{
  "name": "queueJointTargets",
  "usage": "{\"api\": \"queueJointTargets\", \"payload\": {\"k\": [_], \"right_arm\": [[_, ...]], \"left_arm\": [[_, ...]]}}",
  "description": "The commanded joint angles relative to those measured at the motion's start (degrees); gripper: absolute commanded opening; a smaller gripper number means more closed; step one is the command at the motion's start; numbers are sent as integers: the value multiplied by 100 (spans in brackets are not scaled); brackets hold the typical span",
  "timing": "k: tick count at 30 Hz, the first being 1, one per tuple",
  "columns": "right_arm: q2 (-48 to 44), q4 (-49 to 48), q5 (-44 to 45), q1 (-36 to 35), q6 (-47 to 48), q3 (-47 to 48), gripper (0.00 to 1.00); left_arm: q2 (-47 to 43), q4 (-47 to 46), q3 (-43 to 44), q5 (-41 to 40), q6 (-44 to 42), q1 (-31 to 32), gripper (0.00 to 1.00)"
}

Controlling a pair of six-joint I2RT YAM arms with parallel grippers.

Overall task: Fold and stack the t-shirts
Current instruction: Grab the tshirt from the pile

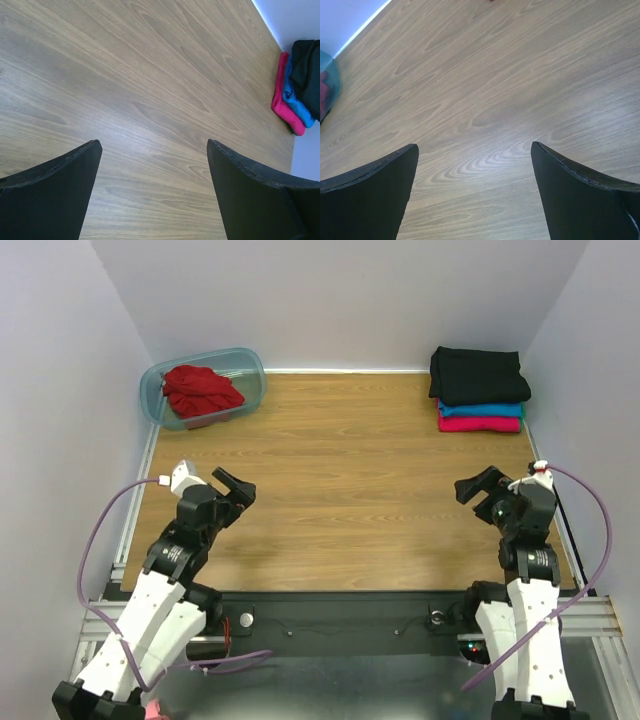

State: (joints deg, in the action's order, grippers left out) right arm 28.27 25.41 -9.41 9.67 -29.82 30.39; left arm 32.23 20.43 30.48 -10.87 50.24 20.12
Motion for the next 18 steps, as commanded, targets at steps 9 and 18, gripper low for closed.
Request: {"api": "queueJointTargets", "payload": {"k": [9, 18], "right_arm": [[424, -106, -640, 0, 179, 406, 100], [759, -115, -1001, 0, 293, 274, 100]], "left_arm": [[3164, -654, 2826, -372, -804, -508, 98], [7513, 811, 7699, 481, -1964, -1958, 98]]}}
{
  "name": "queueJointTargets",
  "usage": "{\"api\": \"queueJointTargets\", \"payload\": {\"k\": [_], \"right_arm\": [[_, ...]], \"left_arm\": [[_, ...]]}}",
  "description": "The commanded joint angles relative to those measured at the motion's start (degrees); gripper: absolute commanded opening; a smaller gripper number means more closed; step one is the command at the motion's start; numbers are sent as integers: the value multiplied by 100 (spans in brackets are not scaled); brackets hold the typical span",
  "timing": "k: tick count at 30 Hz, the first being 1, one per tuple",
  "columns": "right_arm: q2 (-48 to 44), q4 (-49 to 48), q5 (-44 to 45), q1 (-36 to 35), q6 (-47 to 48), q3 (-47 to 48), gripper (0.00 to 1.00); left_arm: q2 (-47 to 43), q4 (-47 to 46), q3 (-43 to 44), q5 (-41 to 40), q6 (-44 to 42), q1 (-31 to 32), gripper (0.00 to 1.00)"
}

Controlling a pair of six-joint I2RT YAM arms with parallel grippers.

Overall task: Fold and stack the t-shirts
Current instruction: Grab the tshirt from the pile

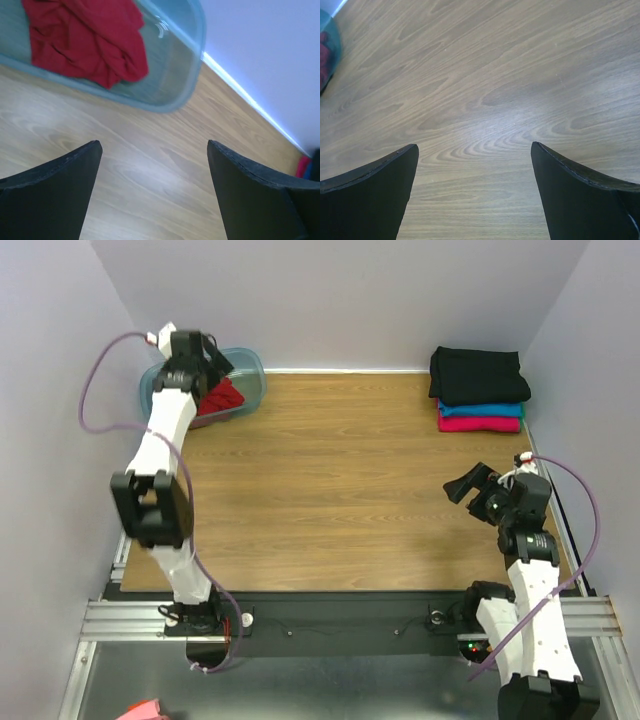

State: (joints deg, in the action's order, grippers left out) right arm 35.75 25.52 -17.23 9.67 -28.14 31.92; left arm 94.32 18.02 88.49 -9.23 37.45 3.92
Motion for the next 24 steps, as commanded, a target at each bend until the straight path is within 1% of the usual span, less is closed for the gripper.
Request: {"api": "queueJointTargets", "payload": {"k": [1, 2, 3, 4, 5, 6, 7, 10, 11, 12, 14, 16, 18, 20, 21, 22, 23, 24], "right_arm": [[20, -126, -219, 0, 133, 113, 100], [64, -135, -193, 0, 125, 104, 100], [90, -126, -140, 0, 116, 104, 100], [116, -126, -140, 0, 125, 95, 100], [204, -126, -131, 0, 116, 104, 100], [239, -126, -183, 0, 133, 104, 100], [275, -126, -262, 0, 142, 104, 100], [363, -126, -263, 0, 151, 95, 100], [389, -126, -254, 0, 151, 104, 100], [398, -126, -245, 0, 151, 104, 100], [389, -126, -254, 0, 151, 104, 100], [380, -126, -254, 0, 151, 95, 100], [363, -126, -237, 0, 142, 86, 100], [345, -126, -219, 0, 142, 86, 100], [345, -126, -228, 0, 151, 95, 100], [337, -126, -202, 0, 151, 104, 100], [336, -126, -193, 0, 151, 95, 100], [336, -126, -193, 0, 151, 95, 100]], "left_arm": [[1717, 1246, 2414, 282, -756, -453, 98], [2487, 1552, 2915, 177, -783, -523, 98], [2851, 1668, 3851, 220, -879, -637, 98], [3185, 1748, 4269, 299, -932, -682, 98], [3754, 1905, 4621, 395, -924, -735, 98], [3969, 1968, 5190, 492, -872, -796, 98], [4206, 1794, 5300, 597, -871, -901, 98], [4208, 1241, 4750, 642, -669, -1025, 98], [4217, 952, 4513, 538, -608, -1077, 99], [4261, 888, 4485, 432, -547, -1087, 98], [4532, 861, 4598, 230, -502, -1096, 99], [4900, 896, 4931, 203, -502, -1096, 98], [5086, 870, 5133, 220, -467, -1096, 98], [5201, 791, 5178, 325, -397, -1095, 71], [5201, 756, 5161, 369, -370, -1095, 55], [5184, 747, 5152, 422, -361, -1095, 36], [5088, 738, 5152, 501, -327, -1095, 0], [5000, 721, 5126, 545, -352, -1095, 0]]}}
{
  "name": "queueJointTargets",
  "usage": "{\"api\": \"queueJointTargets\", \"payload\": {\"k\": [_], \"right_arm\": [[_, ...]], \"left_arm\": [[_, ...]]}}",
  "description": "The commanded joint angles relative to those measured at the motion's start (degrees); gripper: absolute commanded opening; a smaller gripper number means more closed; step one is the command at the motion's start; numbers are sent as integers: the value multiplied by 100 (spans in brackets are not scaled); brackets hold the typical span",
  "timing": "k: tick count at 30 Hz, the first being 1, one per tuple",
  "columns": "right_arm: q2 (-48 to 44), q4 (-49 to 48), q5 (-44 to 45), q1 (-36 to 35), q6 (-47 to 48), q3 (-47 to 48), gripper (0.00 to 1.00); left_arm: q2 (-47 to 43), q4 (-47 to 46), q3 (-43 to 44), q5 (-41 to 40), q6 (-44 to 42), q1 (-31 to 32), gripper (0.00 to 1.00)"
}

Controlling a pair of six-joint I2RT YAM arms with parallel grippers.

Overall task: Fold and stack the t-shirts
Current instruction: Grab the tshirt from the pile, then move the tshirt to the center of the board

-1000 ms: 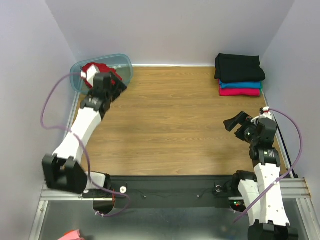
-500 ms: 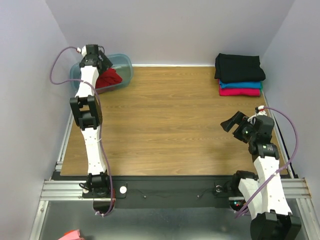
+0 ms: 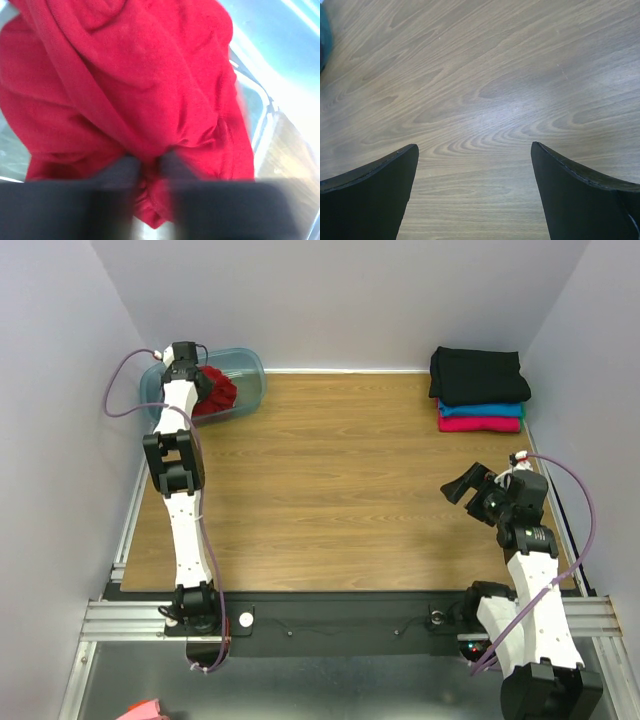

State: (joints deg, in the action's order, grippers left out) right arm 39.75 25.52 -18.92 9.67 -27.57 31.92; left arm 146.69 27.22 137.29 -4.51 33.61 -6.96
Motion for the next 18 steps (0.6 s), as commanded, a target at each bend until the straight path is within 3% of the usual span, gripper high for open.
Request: {"api": "queueJointTargets", "payload": {"k": [1, 7, 13, 14, 18], "right_arm": [[-55, -126, -42, 0, 94, 95, 100], [86, -126, -146, 0, 94, 69, 100], [69, -126, -244, 8, 94, 33, 100], [51, -126, -218, 0, 94, 25, 100], [-28, -126, -218, 0, 94, 42, 100]], "left_arm": [[-473, -269, 210, 169, -55, 19, 0], [-1694, -332, 61, 12, -521, 256, 0], [-3661, -674, -589, 425, -933, 678, 0], [-3831, -640, -659, 408, -1048, 1192, 0], [-4587, -551, -800, 660, -1453, 2265, 0]]}}
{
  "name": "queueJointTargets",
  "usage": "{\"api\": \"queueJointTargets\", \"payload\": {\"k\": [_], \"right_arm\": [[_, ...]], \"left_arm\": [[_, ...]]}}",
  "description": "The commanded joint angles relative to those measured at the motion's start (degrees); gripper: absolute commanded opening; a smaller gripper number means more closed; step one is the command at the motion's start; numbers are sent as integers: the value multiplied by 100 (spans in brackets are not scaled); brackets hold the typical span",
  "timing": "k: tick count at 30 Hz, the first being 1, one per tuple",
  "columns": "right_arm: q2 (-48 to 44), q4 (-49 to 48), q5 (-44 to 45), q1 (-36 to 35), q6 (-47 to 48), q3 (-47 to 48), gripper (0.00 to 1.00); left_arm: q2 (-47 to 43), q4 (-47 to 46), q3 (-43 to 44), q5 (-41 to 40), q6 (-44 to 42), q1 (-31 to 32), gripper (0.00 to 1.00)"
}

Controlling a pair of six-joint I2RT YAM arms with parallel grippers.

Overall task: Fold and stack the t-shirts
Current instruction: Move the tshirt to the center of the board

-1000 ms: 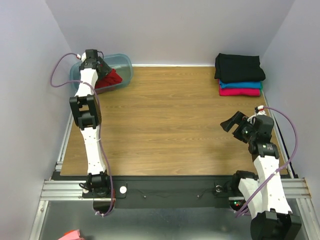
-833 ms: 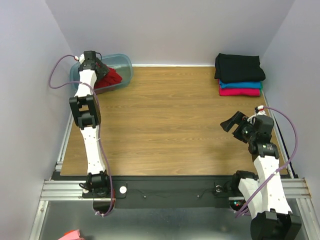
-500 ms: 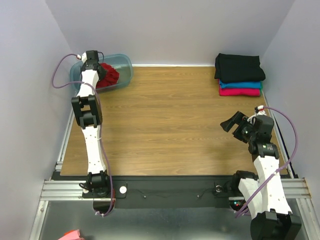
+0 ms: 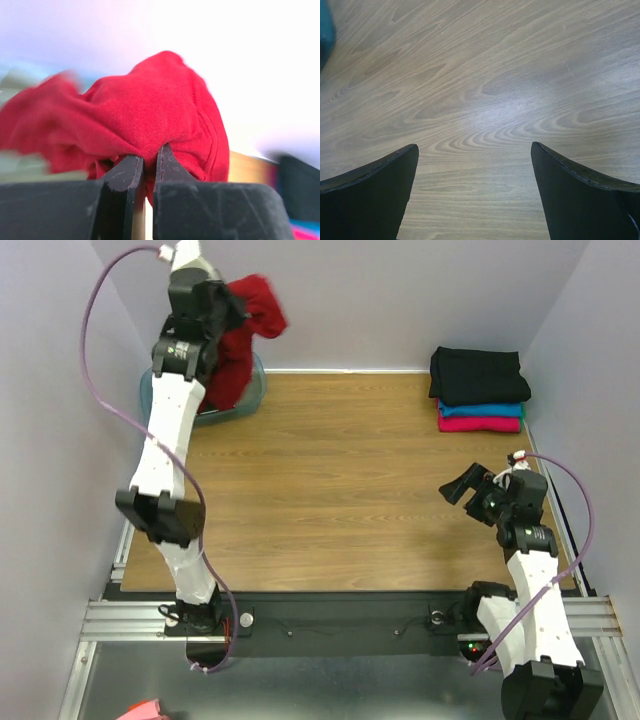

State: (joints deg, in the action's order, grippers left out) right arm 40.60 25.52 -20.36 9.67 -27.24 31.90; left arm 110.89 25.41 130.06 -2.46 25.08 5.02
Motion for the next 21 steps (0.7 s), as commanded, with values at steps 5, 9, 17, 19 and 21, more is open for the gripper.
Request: {"api": "queueJointTargets", "payload": {"k": [5, 9, 17, 19, 21], "right_arm": [[-359, -117, 14, 0, -18, 80, 100], [-623, -56, 128, 0, -123, 44, 100], [-808, 269, 884, 0, -193, 159, 100], [-791, 269, 902, -9, -228, 159, 100], [-755, 261, 867, -18, -229, 176, 100]], "left_arm": [[-1639, -624, -77, 1300, -680, 2221, 0], [-1992, -914, -358, 1756, -557, 2767, 0], [-3465, -1616, -3610, 8, -181, 2768, 0], [-3801, -1714, -4485, -744, 101, 2680, 44], [-4127, -1487, -5590, -1446, 818, 2436, 93]]}}
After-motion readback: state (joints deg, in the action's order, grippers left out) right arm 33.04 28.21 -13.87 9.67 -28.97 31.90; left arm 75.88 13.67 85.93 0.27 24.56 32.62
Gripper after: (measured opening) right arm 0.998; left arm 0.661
